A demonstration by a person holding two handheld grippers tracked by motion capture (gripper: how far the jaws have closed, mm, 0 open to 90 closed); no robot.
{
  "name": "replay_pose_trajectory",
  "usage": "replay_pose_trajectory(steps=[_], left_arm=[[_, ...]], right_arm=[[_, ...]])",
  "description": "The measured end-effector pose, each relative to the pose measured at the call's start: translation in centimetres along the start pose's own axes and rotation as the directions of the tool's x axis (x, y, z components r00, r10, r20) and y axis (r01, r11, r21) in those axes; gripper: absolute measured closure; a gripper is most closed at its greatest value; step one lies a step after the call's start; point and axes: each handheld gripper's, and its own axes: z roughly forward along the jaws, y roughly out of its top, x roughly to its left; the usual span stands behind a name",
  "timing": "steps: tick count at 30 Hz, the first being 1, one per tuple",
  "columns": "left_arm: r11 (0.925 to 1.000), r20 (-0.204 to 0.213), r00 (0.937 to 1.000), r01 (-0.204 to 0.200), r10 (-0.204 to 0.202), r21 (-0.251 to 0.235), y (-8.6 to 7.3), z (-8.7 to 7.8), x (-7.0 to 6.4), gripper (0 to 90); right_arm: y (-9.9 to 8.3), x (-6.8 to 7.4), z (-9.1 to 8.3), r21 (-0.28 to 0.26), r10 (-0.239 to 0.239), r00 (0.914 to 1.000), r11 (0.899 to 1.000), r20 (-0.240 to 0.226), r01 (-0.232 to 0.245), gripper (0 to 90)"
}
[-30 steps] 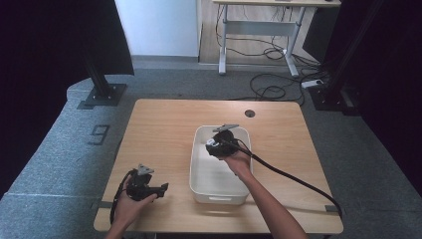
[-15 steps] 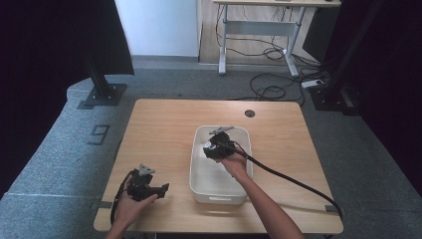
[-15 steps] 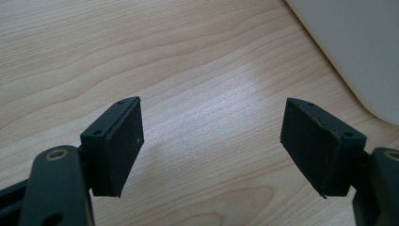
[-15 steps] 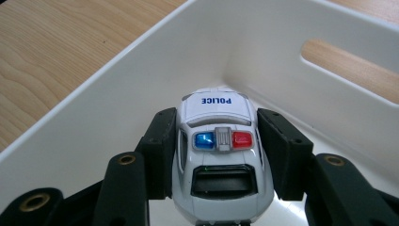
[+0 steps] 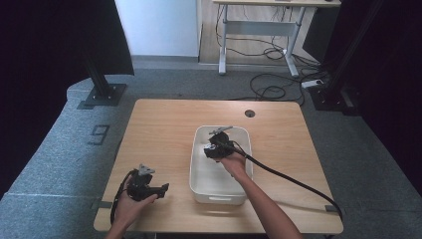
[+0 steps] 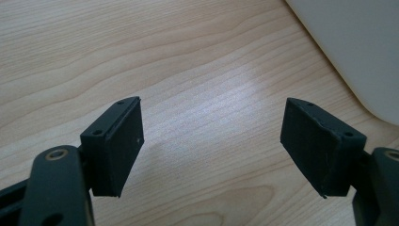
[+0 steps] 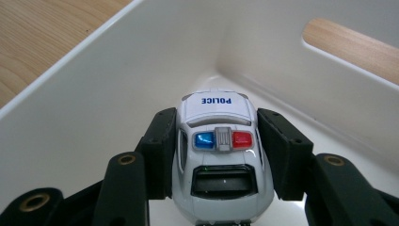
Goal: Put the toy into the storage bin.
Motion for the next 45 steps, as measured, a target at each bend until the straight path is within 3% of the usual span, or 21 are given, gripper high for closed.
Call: replay_pose_trajectory(steps=[29,45], left_arm=[[1.0,0.006,1.0,-0.008,0.008,0.006,0.0,0.1,-0.2,22.6],[0.9999,0.007,0.9999,-0.01,0.01,0.007,0.0,0.2,-0.3,22.7]], right_arm=[[-0.7,-0.1,1.9,0.089,0.006,0.9997,0.996,-0.024,-0.003,49.9],[-1.2,-0.1,2.9,0.166,0.006,0.9985,0.986,-0.055,0.003,49.3]])
